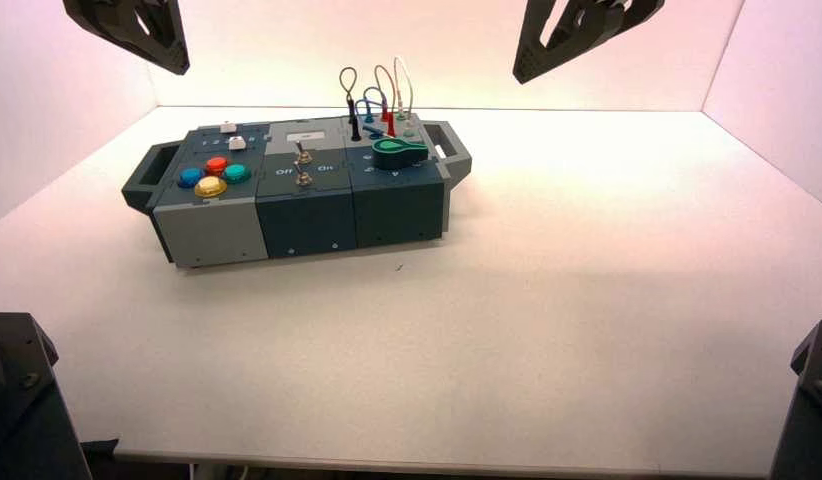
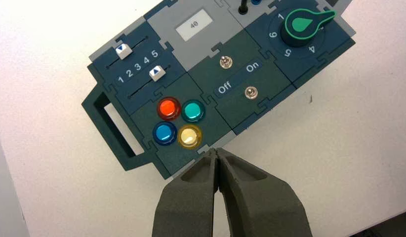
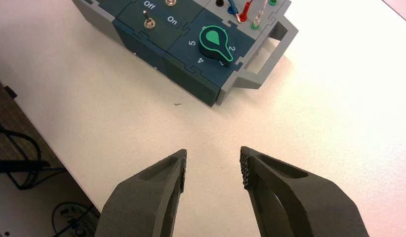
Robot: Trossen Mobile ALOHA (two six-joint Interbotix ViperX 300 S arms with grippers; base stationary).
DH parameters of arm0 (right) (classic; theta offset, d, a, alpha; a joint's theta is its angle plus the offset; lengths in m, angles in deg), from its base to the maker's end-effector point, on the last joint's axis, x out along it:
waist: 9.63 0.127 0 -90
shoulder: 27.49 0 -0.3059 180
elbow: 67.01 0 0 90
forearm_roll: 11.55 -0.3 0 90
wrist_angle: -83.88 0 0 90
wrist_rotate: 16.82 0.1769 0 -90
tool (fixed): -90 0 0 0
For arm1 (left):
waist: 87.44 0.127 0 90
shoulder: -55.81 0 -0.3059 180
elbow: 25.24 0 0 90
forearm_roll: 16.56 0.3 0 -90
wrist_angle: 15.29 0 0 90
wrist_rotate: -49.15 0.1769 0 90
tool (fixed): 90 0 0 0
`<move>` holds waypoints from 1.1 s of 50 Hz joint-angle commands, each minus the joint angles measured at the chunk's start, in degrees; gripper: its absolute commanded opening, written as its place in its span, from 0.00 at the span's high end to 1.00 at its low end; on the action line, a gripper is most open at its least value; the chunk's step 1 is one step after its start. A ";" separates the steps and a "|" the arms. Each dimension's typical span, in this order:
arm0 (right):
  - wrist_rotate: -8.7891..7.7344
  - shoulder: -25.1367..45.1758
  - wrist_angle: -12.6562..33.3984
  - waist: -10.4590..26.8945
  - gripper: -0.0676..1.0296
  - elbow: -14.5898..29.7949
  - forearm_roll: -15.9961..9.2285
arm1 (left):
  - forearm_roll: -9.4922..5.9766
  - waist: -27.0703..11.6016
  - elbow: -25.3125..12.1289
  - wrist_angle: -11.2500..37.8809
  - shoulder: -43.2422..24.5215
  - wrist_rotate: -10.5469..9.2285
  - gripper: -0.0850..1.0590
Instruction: Open left gripper.
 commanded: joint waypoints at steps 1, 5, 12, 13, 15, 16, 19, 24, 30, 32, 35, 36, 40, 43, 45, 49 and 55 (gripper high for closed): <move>0.09 -0.53 -0.18 -0.18 0.41 0.79 -0.09 | 0.00 -0.44 -0.53 0.00 0.00 0.18 0.95; 0.18 -0.53 -0.18 -0.18 0.41 0.79 -0.09 | 0.00 -0.53 -0.53 0.09 0.00 0.18 0.95; 0.18 -0.53 -0.09 -0.18 0.41 0.79 -0.09 | 0.00 -0.62 -0.44 0.44 0.00 0.18 0.95; 0.09 -0.53 0.00 -0.18 0.41 0.79 -0.09 | 0.00 -0.62 -0.44 0.44 0.00 0.18 0.95; 0.18 -0.53 0.00 -0.18 0.41 0.79 -0.09 | 0.00 -0.62 -0.44 0.44 0.00 0.18 0.95; 0.18 -0.53 0.00 -0.18 0.41 0.79 -0.09 | 0.00 -0.62 -0.44 0.44 0.00 0.18 0.95; 0.09 -0.53 0.00 -0.18 0.41 0.79 -0.09 | 0.00 -0.62 -0.44 0.44 0.00 0.18 0.95; 0.09 -0.62 0.26 -0.18 0.41 0.79 -0.09 | 0.00 -0.70 -0.44 -0.09 0.00 0.18 0.95; 0.09 -0.97 0.35 -0.09 0.41 0.79 -0.09 | 0.09 -0.62 -0.44 -0.97 0.62 0.09 0.81; 0.09 -1.05 0.35 -0.18 0.41 0.79 -0.09 | 0.09 -0.62 -0.44 -1.58 0.79 -0.09 0.59; 0.18 -1.05 0.35 -0.18 0.41 0.79 -0.09 | 0.26 -0.62 -0.26 -2.90 1.05 -0.26 0.21; 0.18 -1.05 0.35 -0.18 0.41 0.79 -0.09 | 0.35 -0.62 0.00 -3.69 1.05 -0.26 0.06; 0.09 -1.05 0.35 -0.18 0.41 0.79 -0.09 | 0.44 -0.62 0.53 -4.83 1.14 -0.18 0.13; 0.09 -1.05 0.35 -0.18 0.41 0.79 -0.09 | 0.44 -0.62 0.70 -4.83 1.05 -0.35 0.06; 0.18 -1.14 0.35 -0.18 0.41 0.79 -0.09 | 0.44 -0.62 0.70 -4.83 1.14 -0.44 0.03; 0.18 -1.05 0.35 -0.18 0.41 0.79 -0.09 | 0.35 -0.62 0.88 -4.83 1.05 -0.53 0.03; 0.09 -1.14 0.35 -0.18 0.41 0.79 -0.09 | 0.26 -0.62 0.97 -4.83 0.88 -0.53 0.03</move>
